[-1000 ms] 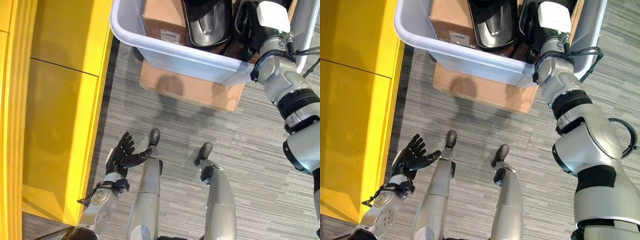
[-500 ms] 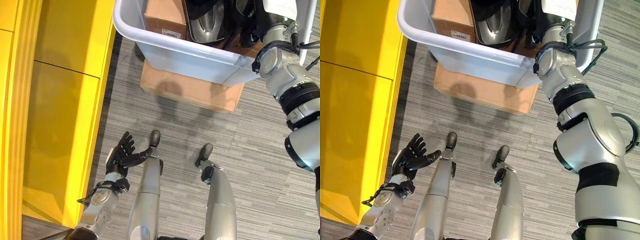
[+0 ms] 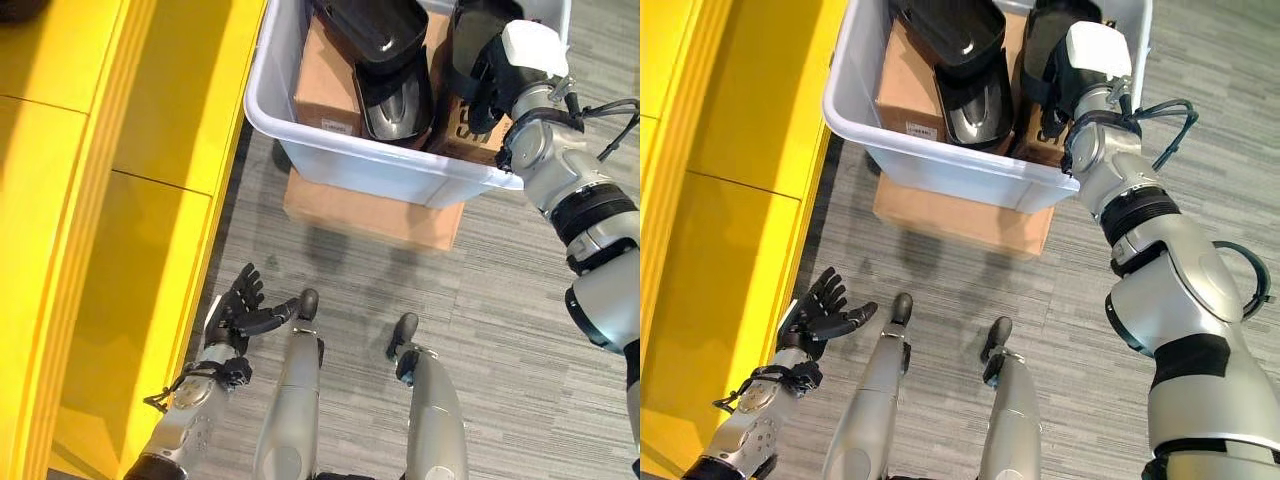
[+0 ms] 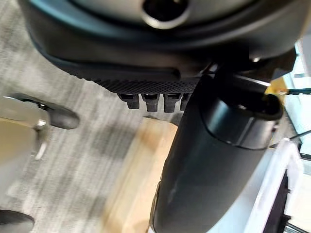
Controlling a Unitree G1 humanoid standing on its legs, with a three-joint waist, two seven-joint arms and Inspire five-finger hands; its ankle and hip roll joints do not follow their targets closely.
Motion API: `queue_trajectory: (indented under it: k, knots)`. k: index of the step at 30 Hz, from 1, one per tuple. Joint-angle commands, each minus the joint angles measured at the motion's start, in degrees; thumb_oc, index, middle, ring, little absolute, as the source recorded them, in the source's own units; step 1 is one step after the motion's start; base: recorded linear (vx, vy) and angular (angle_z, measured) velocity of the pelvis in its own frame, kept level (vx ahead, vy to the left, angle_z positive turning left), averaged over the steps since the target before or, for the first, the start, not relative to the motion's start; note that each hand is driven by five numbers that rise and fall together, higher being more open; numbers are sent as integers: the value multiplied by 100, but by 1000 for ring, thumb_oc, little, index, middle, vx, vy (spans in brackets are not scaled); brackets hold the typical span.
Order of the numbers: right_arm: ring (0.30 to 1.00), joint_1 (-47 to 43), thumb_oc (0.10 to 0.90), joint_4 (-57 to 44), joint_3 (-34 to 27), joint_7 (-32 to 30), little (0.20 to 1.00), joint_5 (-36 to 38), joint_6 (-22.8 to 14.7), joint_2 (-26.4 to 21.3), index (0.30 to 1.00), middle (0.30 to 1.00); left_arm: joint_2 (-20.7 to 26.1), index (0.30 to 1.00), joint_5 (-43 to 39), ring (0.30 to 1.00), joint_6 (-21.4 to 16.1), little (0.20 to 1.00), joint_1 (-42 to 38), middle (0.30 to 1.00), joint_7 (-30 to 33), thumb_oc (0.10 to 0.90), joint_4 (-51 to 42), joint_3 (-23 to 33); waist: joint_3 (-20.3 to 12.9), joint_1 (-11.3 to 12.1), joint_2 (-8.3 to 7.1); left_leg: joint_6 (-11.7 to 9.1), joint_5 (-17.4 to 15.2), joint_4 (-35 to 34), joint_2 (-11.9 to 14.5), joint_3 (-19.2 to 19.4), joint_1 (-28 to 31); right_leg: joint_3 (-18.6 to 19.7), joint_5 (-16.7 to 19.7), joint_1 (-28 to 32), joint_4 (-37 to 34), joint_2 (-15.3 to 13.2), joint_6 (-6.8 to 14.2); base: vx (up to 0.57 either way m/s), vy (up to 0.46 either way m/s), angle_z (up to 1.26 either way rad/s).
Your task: Move parts from the plastic box to the shelf.
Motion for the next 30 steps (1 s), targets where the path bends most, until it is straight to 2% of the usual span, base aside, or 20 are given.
queue_trajectory:
  k: [1, 3, 5, 6, 7, 13, 14, 16, 18, 20, 22, 25, 26, 30]
  knots:
    - [300, -734, 400, -561, 53, -378, 300, -129, -208, -665, 300, 300, 345, 1000, 77, 1000, -302, 1000, 181, 1000, -253, 900, -475, 95, -26, -23, 5, 98, -627, -40, 295, -179, 666, 212, -161, 701, -197, -113, 280, 51, -16, -6]
    - [300, -656, 400, -788, 38, -293, 300, -192, -248, -662, 300, 300, 345, 1000, 135, 1000, -268, 1000, 173, 1000, -318, 900, -402, 120, -256, -75, -48, 73, -558, -323, 348, -132, 990, 175, -74, 995, -467, -94, 319, 90, -15, -6]
    - [300, -604, 400, -885, 2, -233, 300, -202, -243, -676, 300, 300, 356, 1000, 137, 1000, -260, 1000, 189, 1000, -330, 900, -380, 144, -334, -98, -68, 70, -501, -449, 353, -117, 1088, 176, -22, 1074, -588, -81, 328, 75, -5, -6]
    - [300, -513, 400, -1200, -28, -146, 300, -268, -273, -646, 300, 300, 353, 1000, 193, 1000, -210, 1000, 194, 1000, -381, 900, -351, 172, -572, -150, -127, 31, -446, -736, 423, -52, 1418, 119, 21, 1348, -841, -55, 362, 60, -12, -11]
    - [300, -511, 400, -1204, -33, -145, 300, -269, -270, -649, 300, 300, 355, 1000, 193, 1000, -209, 1000, 192, 1000, -381, 900, -352, 172, -580, -156, -132, 34, -411, -763, 415, -55, 1411, 113, 52, 1346, -871, -60, 362, 91, -18, -13]
    - [300, -235, 400, -1619, -164, 28, 300, -314, -358, -621, 300, 300, 325, 1000, 291, 1000, -137, 1000, 231, 1000, -449, 900, -243, 282, -1134, -270, -202, 12, -202, -1439, 517, 46, 2033, 68, 174, 1880, -1417, -74, 457, 71, -20, -5]
    - [300, -92, 400, -1698, -239, 74, 300, -307, -398, -591, 300, 300, 281, 1000, 321, 1000, -120, 1000, 275, 1000, -448, 900, -241, 364, -1322, -301, -220, 10, -146, -1641, 553, 105, 2236, 77, 212, 2031, -1568, -75, 490, 65, -20, -2]
    - [300, -27, 400, -1761, -280, 114, 300, -314, -393, -599, 300, 300, 248, 1000, 338, 1000, -103, 1000, 303, 1000, -449, 900, -217, 392, -1411, -311, -228, 2, -116, -1735, 578, 134, 2332, 70, 231, 2125, -1660, -72, 501, 49, -21, -7]
    - [300, 153, 400, -1888, -398, 159, 300, -295, -439, -609, 300, 300, 190, 1000, 412, 1000, -71, 1000, 385, 1000, -472, 900, -251, 452, -1720, -338, -215, -21, -68, -1938, 645, 184, 2585, 17, 272, 2395, -1892, -66, 534, 73, -39, -9]
    - [300, 164, 400, -1892, -403, 159, 300, -297, -438, -609, 300, 300, 193, 1000, 414, 1000, -70, 1000, 393, 1000, -471, 900, -254, 452, -1716, -336, -215, -22, -60, -1960, 650, 186, 2609, 13, 277, 2416, -1907, -61, 534, 54, -15, -2]
    - [300, 306, 400, -1973, -439, 249, 300, -311, -469, -591, 300, 300, 96, 1000, 465, 1000, -41, 1000, 491, 1000, -459, 900, -245, 524, -2000, -353, -185, -22, -78, -2088, 693, 240, 2866, 32, 233, 2545, -1898, -63, 554, 90, -11, 3]
    - [300, 386, 400, -1954, -478, 305, 300, -329, -472, -534, 300, 300, 38, 1000, 474, 1000, -16, 1000, 550, 1000, -440, 900, -234, 567, -2111, -354, -162, -23, -103, -2107, 724, 263, 3019, 52, 152, 2614, -1785, -61, 553, 39, -28, -3]
    - [300, 434, 400, -2005, -511, 345, 300, -334, -477, -507, 300, 300, -35, 1000, 489, 1000, -9, 1000, 611, 1000, -398, 900, -198, 656, -2246, -352, -142, -24, -134, -2092, 743, 260, 3128, 65, 37, 2693, -1681, -56, 544, 56, -39, -4]
    - [300, 528, 400, -2092, -585, 355, 300, -385, -498, -486, 300, 300, -144, 1000, 541, 1000, 15, 1000, 716, 1000, -325, 900, -160, 780, -2438, -317, -83, -51, -181, -2000, 810, 175, 3248, 75, -258, 2874, -1472, 14, 463, 28, -83, 0]
